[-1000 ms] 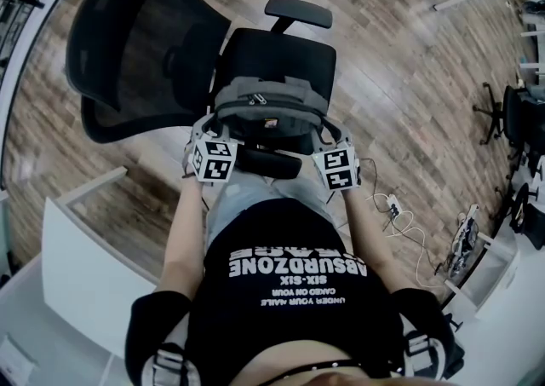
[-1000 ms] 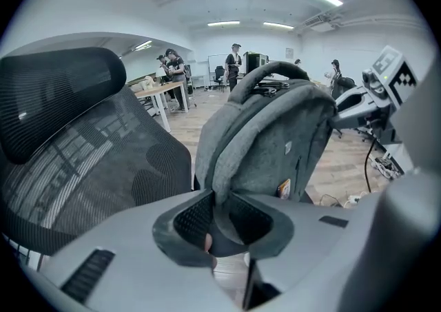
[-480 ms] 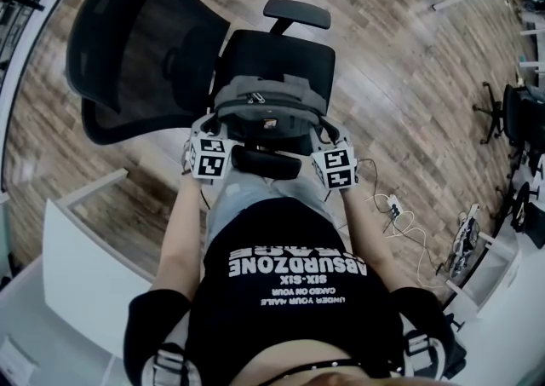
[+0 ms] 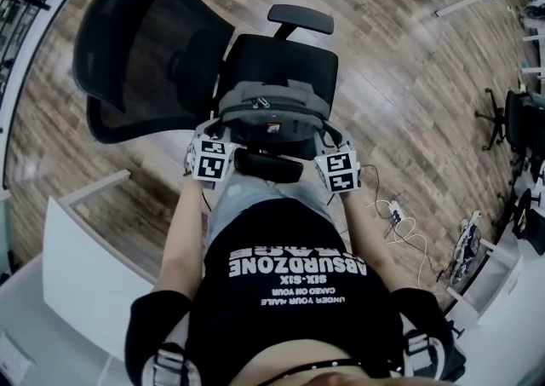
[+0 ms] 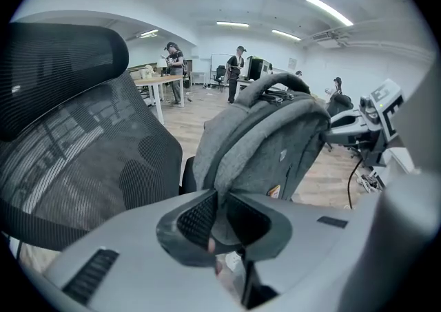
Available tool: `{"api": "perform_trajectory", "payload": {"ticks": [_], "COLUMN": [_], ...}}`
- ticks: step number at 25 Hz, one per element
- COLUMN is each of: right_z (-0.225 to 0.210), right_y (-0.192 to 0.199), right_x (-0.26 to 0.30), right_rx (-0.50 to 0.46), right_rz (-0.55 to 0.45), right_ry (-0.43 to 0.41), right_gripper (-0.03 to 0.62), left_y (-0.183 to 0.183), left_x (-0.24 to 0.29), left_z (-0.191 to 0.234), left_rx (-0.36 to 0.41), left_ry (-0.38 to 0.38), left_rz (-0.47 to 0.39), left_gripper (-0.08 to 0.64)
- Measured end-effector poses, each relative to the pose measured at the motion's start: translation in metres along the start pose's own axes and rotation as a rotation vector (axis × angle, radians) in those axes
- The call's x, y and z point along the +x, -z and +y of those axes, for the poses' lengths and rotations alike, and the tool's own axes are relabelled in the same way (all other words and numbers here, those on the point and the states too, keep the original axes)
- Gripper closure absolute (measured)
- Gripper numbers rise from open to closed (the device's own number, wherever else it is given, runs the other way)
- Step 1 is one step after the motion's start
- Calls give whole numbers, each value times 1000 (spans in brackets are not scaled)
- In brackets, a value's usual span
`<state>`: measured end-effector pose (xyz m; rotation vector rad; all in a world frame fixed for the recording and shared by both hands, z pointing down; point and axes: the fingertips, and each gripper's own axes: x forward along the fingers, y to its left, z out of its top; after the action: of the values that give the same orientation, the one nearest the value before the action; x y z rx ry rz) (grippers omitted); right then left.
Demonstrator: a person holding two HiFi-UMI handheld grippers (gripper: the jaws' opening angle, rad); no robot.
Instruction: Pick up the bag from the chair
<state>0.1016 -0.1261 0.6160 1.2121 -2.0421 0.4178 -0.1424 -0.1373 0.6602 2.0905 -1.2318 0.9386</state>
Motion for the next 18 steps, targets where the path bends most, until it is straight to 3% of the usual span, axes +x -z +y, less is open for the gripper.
{"api": "perform_trajectory", "payload": {"ticks": [6,18], "right_z": [-4,-6], "right_y": [-2,-9], "right_x": [-3,-12], "right_rx": [29,35], "right_rz": [19,13], "right_ry": [11,12], "right_gripper": [520,523], "left_y": [-5,-13], "left_x": [-5,-17], "left_z": [-4,-6], "left_rx": [-67,-82], "left_ry": [22,20], "left_rz": [-7,-37], "left_gripper": [502,503]}}
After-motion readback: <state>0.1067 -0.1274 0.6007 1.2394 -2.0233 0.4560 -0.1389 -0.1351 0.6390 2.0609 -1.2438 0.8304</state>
